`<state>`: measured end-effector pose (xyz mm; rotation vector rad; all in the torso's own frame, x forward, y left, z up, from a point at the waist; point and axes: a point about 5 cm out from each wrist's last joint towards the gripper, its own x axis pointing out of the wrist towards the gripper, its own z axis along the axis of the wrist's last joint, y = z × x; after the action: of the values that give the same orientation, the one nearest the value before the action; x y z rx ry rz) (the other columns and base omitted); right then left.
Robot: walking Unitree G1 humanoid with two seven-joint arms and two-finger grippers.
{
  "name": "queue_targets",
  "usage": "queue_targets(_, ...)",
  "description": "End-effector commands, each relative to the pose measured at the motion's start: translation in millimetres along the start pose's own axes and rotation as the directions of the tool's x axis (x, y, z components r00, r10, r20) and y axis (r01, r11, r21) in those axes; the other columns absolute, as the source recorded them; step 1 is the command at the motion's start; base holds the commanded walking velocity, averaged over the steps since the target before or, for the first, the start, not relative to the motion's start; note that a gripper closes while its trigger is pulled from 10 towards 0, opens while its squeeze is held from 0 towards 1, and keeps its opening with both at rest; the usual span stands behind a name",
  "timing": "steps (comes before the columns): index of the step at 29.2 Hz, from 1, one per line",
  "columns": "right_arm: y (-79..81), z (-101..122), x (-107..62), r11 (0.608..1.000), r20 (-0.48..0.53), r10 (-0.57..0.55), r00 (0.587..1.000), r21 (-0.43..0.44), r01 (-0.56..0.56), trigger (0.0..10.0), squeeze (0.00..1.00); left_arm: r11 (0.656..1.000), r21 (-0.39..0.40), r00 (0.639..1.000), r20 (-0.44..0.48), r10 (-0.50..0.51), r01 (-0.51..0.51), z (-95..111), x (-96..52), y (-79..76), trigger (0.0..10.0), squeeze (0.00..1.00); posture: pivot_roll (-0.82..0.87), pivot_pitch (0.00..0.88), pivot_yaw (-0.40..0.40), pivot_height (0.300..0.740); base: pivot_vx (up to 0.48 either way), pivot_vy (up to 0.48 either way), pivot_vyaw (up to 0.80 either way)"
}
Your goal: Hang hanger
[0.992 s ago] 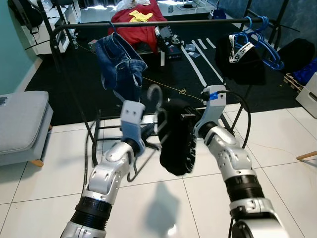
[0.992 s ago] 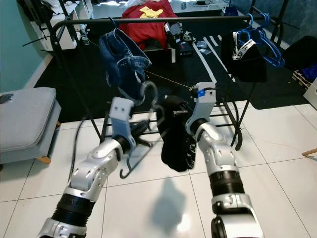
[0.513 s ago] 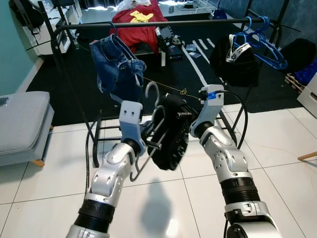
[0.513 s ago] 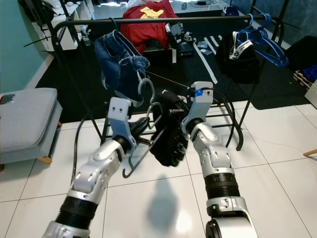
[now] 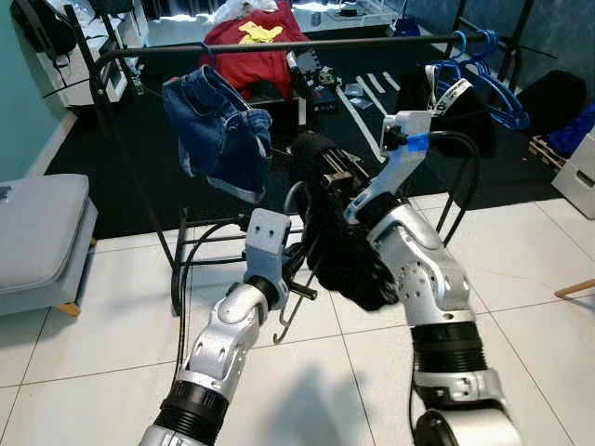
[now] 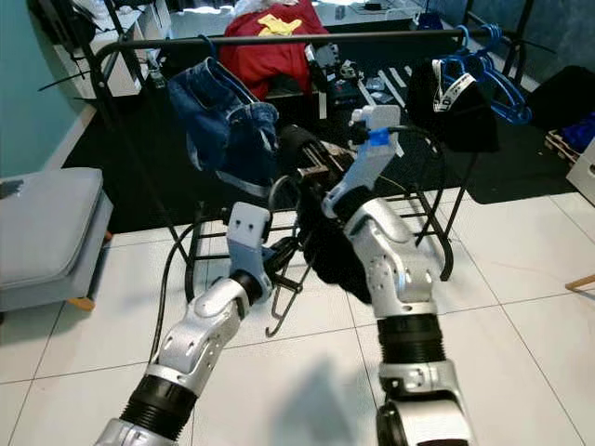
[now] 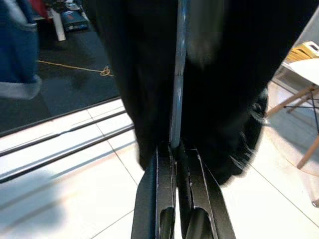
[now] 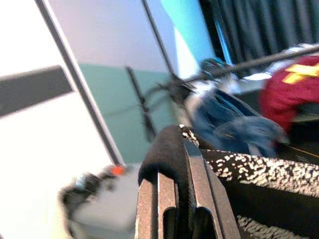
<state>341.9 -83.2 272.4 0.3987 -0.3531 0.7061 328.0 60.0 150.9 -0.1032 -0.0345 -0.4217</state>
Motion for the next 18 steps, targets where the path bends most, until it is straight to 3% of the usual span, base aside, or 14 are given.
queue_targets(1, 11.4, 11, 2.3, 0.997, 0.060, 0.068, 0.996, 0.014, -0.069, 10.0, 0.00, 1.000, -0.012, 1.000, -0.001, 0.011, -0.011, -2, 0.0, 1.5, 0.0, 0.00, 0.01, 0.086, 0.061, 0.740, 0.000, 0.000, 0.00)
queue_targets(3, 18.3, 19, 4.7, 0.992, 0.127, 0.096, 0.987, 0.070, -0.106, 10.0, 0.00, 1.000, -0.012, 1.000, -0.005, 0.010, -0.010, -4, 0.1, 1.8, 0.0, 0.00, 0.01, 0.084, 0.066, 0.740, 0.000, 0.000, 0.00)
queue_targets(5, 19.4, 19, 4.6, 0.990, 0.128, 0.103, 0.986, 0.086, -0.115, 10.0, 0.00, 1.000, -0.014, 1.000, 0.003, 0.013, -0.013, -3, 1.0, 1.8, 0.0, 0.00, 0.01, 0.083, 0.066, 0.740, 0.000, 0.000, 0.00)
queue_targets(9, 0.9, -19, -11.2, 0.999, -0.135, 0.010, 0.991, -0.047, -0.017, 10.0, 0.00, 0.996, -0.017, 0.992, 0.095, 0.088, -0.087, 13, 6.5, 15.6, 0.0, 0.00, 0.01, 0.083, 0.062, 0.740, 0.000, 0.000, 0.00)
queue_targets(10, 0.9, -19, -11.2, 0.999, -0.135, 0.010, 0.991, -0.047, -0.017, 10.0, 0.00, 0.996, -0.017, 0.992, 0.095, 0.088, -0.087, 13, 6.5, 15.6, 0.0, 0.00, 0.01, 0.083, 0.062, 0.740, 0.000, 0.000, 0.00)
queue_targets(12, -13.4, -32, -22.9, 0.996, -0.203, -0.073, 0.976, -0.073, 0.059, 10.0, 0.00, 0.988, 0.004, 0.977, 0.154, 0.150, -0.152, 26, 7.3, 32.1, 0.0, 0.00, 0.01, 0.084, 0.060, 0.740, 0.000, 0.000, 0.00)
queue_targets(15, -18.1, -35, -26.8, 0.993, -0.222, -0.100, 0.970, -0.085, 0.083, 10.0, 0.00, 0.985, 0.011, 0.971, 0.173, 0.167, -0.172, 31, 6.9, 37.5, 0.0, 0.00, 0.01, 0.084, 0.060, 0.740, 0.000, 0.000, 0.00)
queue_targets(18, -47.0, -56, -52.9, 0.959, -0.333, -0.253, 0.909, -0.209, 0.190, 10.0, 0.00, 0.973, 0.043, 0.945, 0.251, 0.210, -0.228, 51, 2.6, 58.6, 0.0, 0.00, 0.01, 0.084, 0.059, 0.740, 0.000, 0.000, 0.00)
